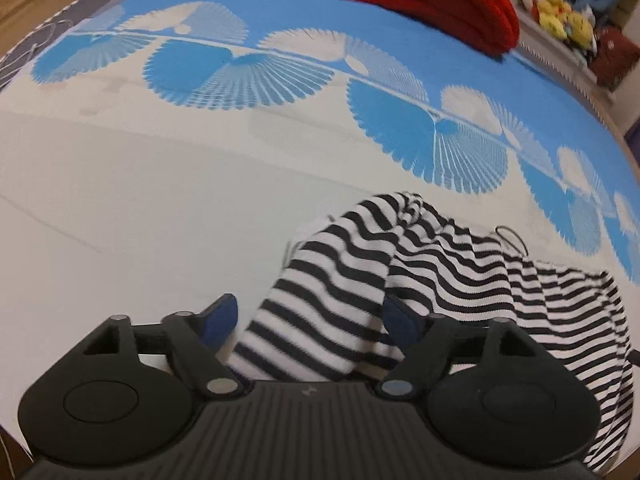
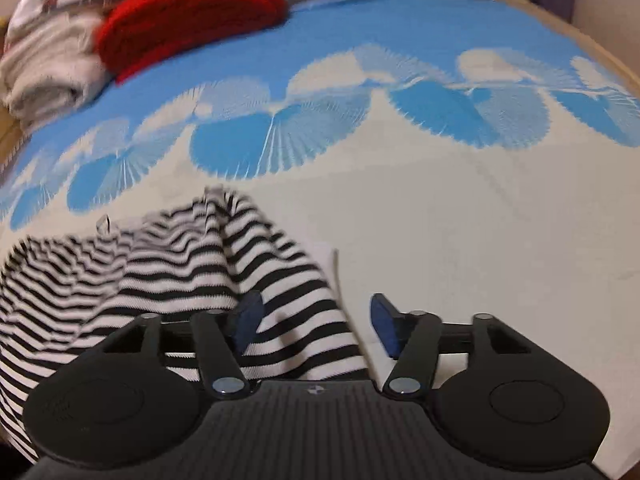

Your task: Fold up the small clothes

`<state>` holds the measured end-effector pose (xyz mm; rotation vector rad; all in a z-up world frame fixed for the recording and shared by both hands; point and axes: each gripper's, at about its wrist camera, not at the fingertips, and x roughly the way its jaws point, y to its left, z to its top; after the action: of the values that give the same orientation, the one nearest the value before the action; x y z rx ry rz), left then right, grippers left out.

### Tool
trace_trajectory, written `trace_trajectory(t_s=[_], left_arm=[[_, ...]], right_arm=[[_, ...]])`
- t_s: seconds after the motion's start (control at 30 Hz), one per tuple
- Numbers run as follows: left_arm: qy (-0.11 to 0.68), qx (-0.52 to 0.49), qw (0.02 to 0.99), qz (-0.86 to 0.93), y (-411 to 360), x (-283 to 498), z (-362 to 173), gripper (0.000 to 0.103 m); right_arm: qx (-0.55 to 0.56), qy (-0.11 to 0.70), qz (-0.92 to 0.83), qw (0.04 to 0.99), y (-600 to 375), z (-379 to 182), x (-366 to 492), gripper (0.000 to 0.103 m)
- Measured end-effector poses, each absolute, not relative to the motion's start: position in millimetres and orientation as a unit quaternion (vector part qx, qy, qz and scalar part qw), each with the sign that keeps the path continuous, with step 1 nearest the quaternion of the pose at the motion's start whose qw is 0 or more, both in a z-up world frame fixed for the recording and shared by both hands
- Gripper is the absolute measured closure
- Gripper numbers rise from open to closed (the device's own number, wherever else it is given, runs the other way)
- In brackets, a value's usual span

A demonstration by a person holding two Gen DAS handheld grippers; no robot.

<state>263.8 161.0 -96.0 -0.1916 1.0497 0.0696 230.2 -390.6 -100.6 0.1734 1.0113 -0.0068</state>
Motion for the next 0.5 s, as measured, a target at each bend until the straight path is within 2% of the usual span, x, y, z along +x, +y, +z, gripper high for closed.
trace_trajectory(t_s=[0.1,0.17,0.23,0.27,0.3,0.33,0.37,0.5], left_arm=[[0.503,-0.061,0.861,0.035,150,277,-103,0.019],[0.503,-0.052,0.862,0.033,148,285,-109,0.021],[0.504,-0.046,0.862,0.027,146,292,-114,0.025],[0.507,-0.043,0.861,0.02,145,295,-117,0.036],[0.512,-0.038,0.858,0.007,143,298,-120,0.057],[0.516,-0.031,0.856,-0.007,141,300,-122,0.071],[0.515,-0.018,0.857,-0.01,139,302,-123,0.094],[0.447,-0.015,0.894,0.039,146,301,-104,0.098]], right_arm=[[0.058,0.495,-0.013,0.867,-383,-114,245,0.041],[0.064,0.498,-0.006,0.865,-383,-119,252,0.049],[0.07,0.494,0.011,0.866,-380,-119,257,0.08],[0.069,0.49,0.021,0.869,-378,-118,259,0.087],[0.064,0.485,0.026,0.872,-375,-117,260,0.096],[0.06,0.482,0.028,0.874,-374,-117,261,0.097],[0.055,0.48,0.025,0.875,-374,-117,262,0.097],[0.063,0.451,-0.043,0.889,-386,-114,266,0.101]])
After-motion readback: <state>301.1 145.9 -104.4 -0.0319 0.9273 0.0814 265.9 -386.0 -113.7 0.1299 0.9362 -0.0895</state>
